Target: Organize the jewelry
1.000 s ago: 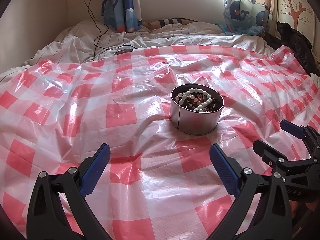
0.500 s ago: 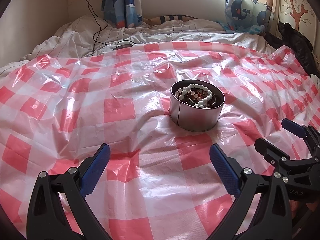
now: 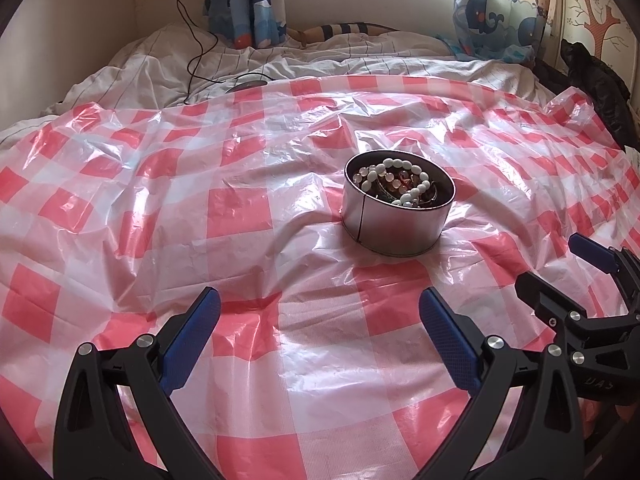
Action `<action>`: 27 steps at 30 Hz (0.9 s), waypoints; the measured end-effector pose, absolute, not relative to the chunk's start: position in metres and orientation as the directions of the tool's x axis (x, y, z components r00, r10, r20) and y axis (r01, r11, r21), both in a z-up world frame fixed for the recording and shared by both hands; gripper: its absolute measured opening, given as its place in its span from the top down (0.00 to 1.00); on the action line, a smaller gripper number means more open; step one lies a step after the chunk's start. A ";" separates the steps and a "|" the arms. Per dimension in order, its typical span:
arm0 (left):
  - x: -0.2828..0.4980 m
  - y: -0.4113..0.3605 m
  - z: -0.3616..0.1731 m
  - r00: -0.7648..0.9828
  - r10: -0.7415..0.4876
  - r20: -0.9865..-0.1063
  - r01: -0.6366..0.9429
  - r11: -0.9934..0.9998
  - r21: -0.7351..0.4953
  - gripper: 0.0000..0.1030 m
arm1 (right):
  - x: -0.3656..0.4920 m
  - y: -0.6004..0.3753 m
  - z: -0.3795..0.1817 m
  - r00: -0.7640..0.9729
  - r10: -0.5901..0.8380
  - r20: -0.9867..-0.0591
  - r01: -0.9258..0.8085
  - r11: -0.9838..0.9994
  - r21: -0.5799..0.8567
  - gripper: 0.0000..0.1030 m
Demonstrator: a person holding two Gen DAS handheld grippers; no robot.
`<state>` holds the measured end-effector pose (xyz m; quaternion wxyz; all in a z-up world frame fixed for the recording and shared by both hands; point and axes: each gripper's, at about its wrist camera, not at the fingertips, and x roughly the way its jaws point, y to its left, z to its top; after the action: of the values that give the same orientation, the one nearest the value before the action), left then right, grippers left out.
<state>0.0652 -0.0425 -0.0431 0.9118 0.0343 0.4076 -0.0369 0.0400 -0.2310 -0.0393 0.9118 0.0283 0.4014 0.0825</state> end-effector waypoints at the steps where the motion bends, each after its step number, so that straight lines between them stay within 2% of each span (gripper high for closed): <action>1: 0.065 -0.042 -0.044 0.664 -0.039 -0.747 0.094 0.995 0.032 0.07 | 0.040 -0.230 -0.039 0.664 0.173 -0.727 -0.128 0.985 0.118 0.07; 15: 0.070 -0.039 -0.048 0.651 0.020 -0.759 0.053 0.996 0.072 0.07 | 0.040 -0.230 -0.041 0.660 0.173 -0.731 -0.128 0.985 0.117 0.07; 27: 0.069 -0.033 -0.052 0.645 -0.008 -0.764 0.048 0.998 0.030 0.07 | 0.040 -0.228 -0.044 0.658 0.170 -0.733 -0.131 0.985 0.111 0.07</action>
<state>0.0690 -0.0327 -0.0516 0.9065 0.0236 0.4212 -0.0155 0.0398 -0.2283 -0.0437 0.9102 0.0242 0.4051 0.0828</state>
